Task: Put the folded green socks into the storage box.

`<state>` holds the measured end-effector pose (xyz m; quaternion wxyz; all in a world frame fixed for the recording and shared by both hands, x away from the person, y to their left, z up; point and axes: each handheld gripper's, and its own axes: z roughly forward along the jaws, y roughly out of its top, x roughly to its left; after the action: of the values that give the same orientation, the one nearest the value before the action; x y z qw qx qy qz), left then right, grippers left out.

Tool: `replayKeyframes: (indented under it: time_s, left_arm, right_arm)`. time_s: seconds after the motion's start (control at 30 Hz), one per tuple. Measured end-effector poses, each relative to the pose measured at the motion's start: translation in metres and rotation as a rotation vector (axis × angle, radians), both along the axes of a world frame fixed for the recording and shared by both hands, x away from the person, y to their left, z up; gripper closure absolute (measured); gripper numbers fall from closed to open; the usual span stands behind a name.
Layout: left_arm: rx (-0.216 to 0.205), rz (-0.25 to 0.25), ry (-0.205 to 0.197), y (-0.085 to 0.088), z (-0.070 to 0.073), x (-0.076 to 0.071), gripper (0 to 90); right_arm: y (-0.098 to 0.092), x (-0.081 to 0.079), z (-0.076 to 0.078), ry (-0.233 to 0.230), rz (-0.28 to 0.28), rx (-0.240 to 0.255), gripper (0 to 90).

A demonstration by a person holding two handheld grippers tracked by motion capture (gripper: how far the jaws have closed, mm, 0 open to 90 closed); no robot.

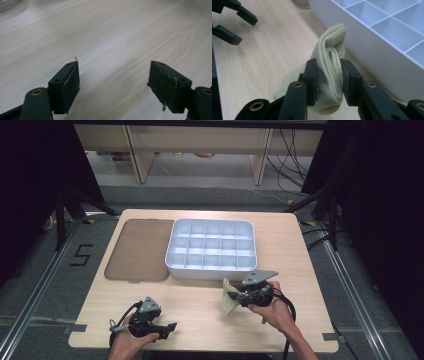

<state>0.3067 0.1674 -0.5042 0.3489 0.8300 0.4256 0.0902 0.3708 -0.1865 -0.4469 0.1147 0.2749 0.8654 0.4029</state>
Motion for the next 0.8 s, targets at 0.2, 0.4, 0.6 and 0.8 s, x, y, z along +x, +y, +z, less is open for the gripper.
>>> replayKeyframes:
  time_s: [0.2,0.4,0.6,0.8]
  left_arm:
    - [-0.016,-0.009,0.007,0.001,0.0,0.001,23.1]
    - [0.001,-0.03,0.007,0.0,-0.001,0.0,22.9]
    - [0.008,-0.029,0.0,-0.002,-0.001,-0.001,22.7]
    - [0.0,-0.018,-0.001,-0.002,-0.002,-0.003,22.7]
  right_arm:
    - [-0.009,0.001,0.016,-0.019,-0.021,-0.028,69.2]
    - [-0.018,0.003,0.033,-0.053,-0.062,-0.055,69.2]
    - [-0.019,0.012,0.044,-0.08,-0.092,-0.089,69.2]
    - [-0.017,0.022,0.049,-0.074,-0.107,-0.136,69.2]
